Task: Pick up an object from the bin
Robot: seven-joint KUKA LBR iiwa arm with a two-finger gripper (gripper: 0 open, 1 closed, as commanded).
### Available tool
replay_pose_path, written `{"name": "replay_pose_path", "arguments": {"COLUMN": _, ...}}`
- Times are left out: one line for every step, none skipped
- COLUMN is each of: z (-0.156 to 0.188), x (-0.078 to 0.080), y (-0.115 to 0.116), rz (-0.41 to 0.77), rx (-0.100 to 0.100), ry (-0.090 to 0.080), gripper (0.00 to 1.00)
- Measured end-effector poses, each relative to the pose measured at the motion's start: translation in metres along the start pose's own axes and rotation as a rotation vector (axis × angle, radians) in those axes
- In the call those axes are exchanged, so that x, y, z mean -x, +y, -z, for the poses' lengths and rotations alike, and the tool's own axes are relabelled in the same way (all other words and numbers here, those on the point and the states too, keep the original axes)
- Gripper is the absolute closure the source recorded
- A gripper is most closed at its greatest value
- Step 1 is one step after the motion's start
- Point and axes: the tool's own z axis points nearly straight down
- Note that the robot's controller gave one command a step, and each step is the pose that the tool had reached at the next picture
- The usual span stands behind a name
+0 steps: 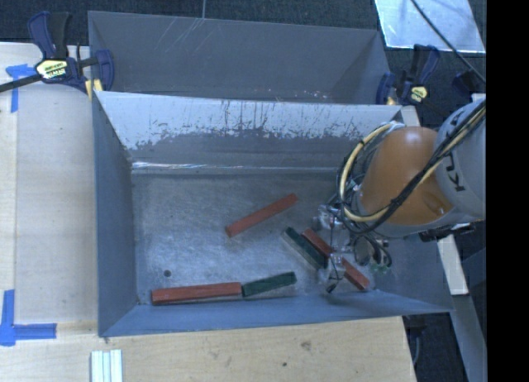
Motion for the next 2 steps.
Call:
{"name": "replay_pose_path", "arguments": {"z": 0.002, "x": 0.003, "y": 0.001, "rz": 0.003, "rx": 0.001, "ry": -0.010, "gripper": 1.00}}
{"name": "replay_pose_path", "arguments": {"z": 0.153, "x": 0.012, "y": 0.007, "rz": 0.062, "rx": 0.000, "ry": -0.013, "gripper": 1.00}}
